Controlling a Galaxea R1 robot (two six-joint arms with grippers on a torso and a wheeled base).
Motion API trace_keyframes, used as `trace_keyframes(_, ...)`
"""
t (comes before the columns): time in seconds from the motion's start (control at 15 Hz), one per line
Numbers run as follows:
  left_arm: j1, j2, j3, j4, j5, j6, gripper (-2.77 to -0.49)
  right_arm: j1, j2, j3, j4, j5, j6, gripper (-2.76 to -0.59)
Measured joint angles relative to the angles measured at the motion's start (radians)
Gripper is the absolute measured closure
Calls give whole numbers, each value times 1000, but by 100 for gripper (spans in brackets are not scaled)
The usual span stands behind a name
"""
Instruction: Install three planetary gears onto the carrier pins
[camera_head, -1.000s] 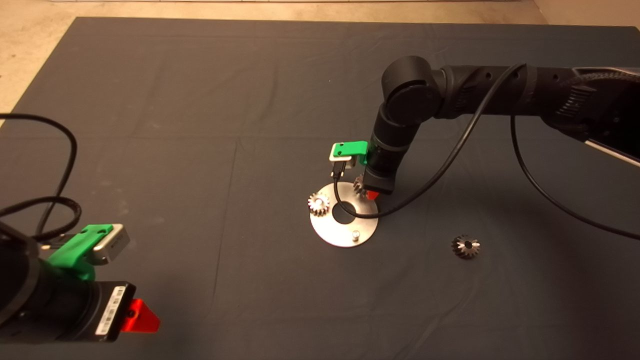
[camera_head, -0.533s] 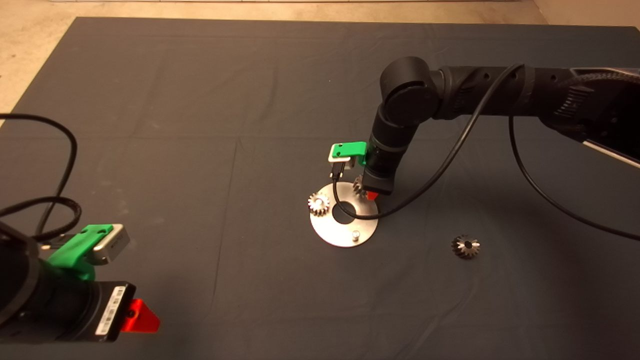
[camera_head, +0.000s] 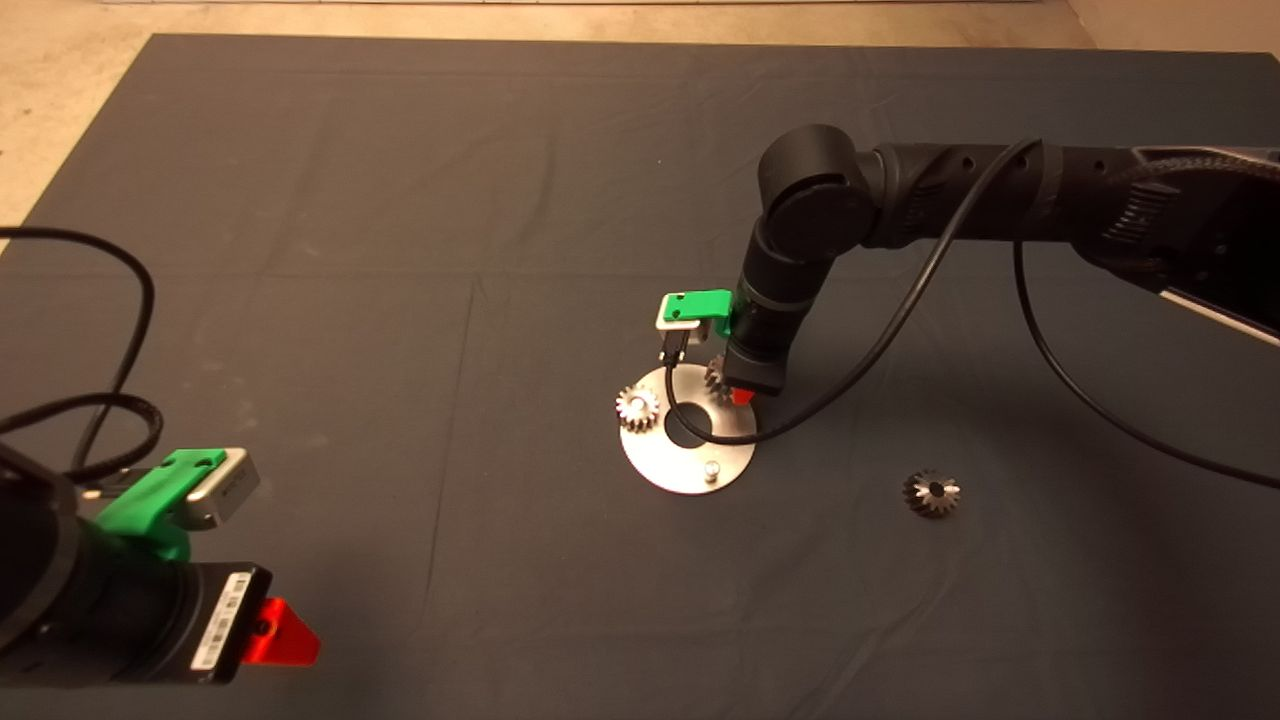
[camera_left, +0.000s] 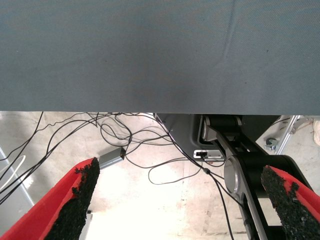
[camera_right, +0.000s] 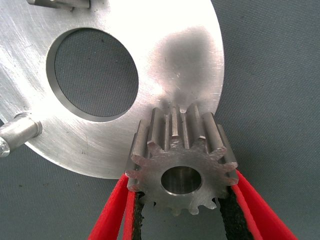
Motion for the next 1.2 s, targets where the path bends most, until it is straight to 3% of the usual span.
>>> trace_keyframes(1.2, 1, 0, 0, 0, 0, 0, -233, -2, 3, 0, -8, -1, 0, -97)
